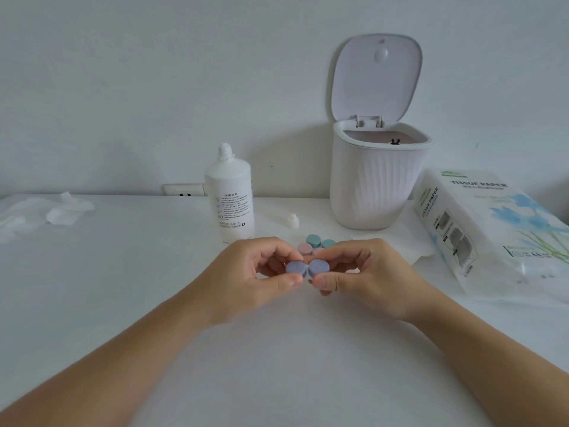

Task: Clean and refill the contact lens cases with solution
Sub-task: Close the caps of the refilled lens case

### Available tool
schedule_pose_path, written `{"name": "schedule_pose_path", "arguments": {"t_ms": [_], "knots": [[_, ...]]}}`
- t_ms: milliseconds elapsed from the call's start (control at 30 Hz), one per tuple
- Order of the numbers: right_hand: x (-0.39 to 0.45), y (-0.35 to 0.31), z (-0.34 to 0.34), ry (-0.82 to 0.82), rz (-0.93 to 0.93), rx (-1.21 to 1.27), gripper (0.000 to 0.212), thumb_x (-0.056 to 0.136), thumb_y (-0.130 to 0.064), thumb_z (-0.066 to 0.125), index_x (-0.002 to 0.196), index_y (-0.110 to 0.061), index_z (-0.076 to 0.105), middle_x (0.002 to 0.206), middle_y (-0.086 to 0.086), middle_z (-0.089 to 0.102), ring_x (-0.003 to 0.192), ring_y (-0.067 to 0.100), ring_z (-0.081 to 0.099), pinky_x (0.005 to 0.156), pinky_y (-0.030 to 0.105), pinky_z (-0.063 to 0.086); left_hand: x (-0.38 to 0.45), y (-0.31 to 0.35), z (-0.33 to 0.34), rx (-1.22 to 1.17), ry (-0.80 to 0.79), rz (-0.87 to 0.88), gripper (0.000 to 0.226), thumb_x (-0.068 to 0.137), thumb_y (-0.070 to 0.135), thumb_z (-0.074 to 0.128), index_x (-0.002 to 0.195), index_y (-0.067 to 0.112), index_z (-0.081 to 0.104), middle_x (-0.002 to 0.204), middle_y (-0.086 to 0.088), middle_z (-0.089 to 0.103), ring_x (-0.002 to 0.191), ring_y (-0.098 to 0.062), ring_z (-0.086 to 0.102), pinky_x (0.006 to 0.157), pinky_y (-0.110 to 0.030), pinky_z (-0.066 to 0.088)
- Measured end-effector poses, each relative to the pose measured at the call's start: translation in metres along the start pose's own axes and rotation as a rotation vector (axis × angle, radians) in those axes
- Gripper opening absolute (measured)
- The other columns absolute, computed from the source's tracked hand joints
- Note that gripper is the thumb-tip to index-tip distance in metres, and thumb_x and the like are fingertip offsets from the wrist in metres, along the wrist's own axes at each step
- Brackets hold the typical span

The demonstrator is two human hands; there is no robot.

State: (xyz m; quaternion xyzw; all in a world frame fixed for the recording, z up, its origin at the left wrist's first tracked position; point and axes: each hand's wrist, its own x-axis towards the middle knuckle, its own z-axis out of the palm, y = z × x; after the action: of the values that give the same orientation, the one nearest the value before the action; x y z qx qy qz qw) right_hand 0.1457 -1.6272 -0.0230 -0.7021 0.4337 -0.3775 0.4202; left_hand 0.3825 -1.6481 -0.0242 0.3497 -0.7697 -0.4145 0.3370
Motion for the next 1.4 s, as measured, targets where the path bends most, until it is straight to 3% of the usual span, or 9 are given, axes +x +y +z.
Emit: {"name": "schedule_pose_path", "arguments": {"t_ms": [67,200,367,567,733,900,967,1233,1400], "knots": [[0.0,0.0,0.002,0.019,-0.009,0.002,0.016,0.079,-0.013,0.084,0.092,-0.023,0.081,0.078,-0.008,0.075,0.067,-0.005,0.062,0.068,0.013,0.048,0.0,0.003,0.001,0.075,0.014,0.016,0.023,0.075,0.044,0.073,0.096,0.035,0.072,0.093,0.01,0.074,0.082,-0.011,0.07,0.08,-0.032,0.059],[-0.001,0.001,0.007,0.035,-0.018,-0.104,0.031,0.073,-0.034,0.084,0.102,-0.023,0.08,0.087,0.008,0.074,0.071,0.0,0.054,0.072,0.02,0.043,0.001,0.004,0.0,0.182,0.036,0.058,0.022,0.072,0.043,0.077,0.092,0.033,0.074,0.094,0.015,0.067,0.082,-0.014,0.066,0.074,-0.029,0.057],[0.002,0.01,0.001,0.113,-0.022,-0.206,0.024,0.082,-0.031,0.082,0.105,-0.029,0.077,0.066,-0.02,0.057,0.056,0.002,0.037,0.058,0.012,0.035,-0.011,-0.003,-0.015,0.338,0.134,0.035,0.016,0.079,0.027,0.082,0.09,0.035,0.073,0.092,0.012,0.061,0.072,-0.014,0.054,0.065,-0.016,0.043],[0.008,0.022,0.0,0.156,-0.046,-0.439,0.02,0.076,-0.067,0.056,0.091,-0.057,0.065,0.068,-0.015,0.059,0.058,0.005,0.045,0.059,0.021,0.039,-0.04,-0.025,-0.056,0.442,0.28,-0.103,0.015,0.078,0.031,0.081,0.084,0.038,0.07,0.09,0.013,0.059,0.063,-0.009,0.054,0.06,-0.011,0.041],[0.015,0.03,0.005,0.154,-0.063,-0.655,0.041,0.085,-0.061,0.05,0.121,-0.049,0.063,0.08,-0.017,0.064,0.074,0.002,0.056,0.062,0.011,0.037,-0.052,-0.043,-0.085,0.517,0.418,-0.204,0.014,0.075,0.045,0.078,0.083,0.038,0.069,0.091,0.021,0.06,0.068,-0.007,0.059,0.06,-0.016,0.043],[0.015,0.03,0.009,0.11,-0.088,-0.822,0.047,0.083,-0.065,0.036,0.126,-0.049,0.048,0.083,-0.034,0.057,0.073,0.0,0.052,0.067,0.017,0.04,-0.049,-0.065,-0.102,0.569,0.502,-0.331,0.015,0.079,0.044,0.079,0.075,0.034,0.07,0.083,0.016,0.066,0.071,-0.002,0.062,0.06,-0.021,0.042],[0.015,0.03,0.01,0.107,-0.087,-0.84,0.048,0.084,-0.066,0.034,0.128,-0.05,0.045,0.086,-0.028,0.062,0.077,0.004,0.054,0.071,0.023,0.047,-0.045,-0.07,-0.105,0.573,0.51,-0.371,0.014,0.078,0.042,0.079,0.075,0.033,0.069,0.084,0.013,0.068,0.07,-0.002,0.062,0.06,-0.022,0.042],[0.013,0.029,0.006,0.119,-0.032,-0.683,0.03,0.077,-0.061,0.057,0.096,-0.038,0.062,0.069,-0.012,0.053,0.063,0.006,0.048,0.062,0.024,0.043,-0.043,-0.061,-0.106,0.574,0.505,-0.418,0.029,0.075,0.044,0.084,0.095,0.036,0.064,0.09,0.012,0.062,0.082,-0.003,0.061,0.066,-0.028,0.044],[0.013,0.027,0.003,0.09,-0.02,-0.613,0.023,0.078,-0.051,0.071,0.094,-0.034,0.064,0.068,-0.014,0.053,0.062,0.004,0.048,0.065,0.024,0.043,-0.044,-0.025,-0.067,0.618,0.528,-0.129,0.017,0.08,0.04,0.08,0.089,0.035,0.066,0.081,0.011,0.056,0.074,-0.002,0.058,0.065,-0.028,0.045]]}}
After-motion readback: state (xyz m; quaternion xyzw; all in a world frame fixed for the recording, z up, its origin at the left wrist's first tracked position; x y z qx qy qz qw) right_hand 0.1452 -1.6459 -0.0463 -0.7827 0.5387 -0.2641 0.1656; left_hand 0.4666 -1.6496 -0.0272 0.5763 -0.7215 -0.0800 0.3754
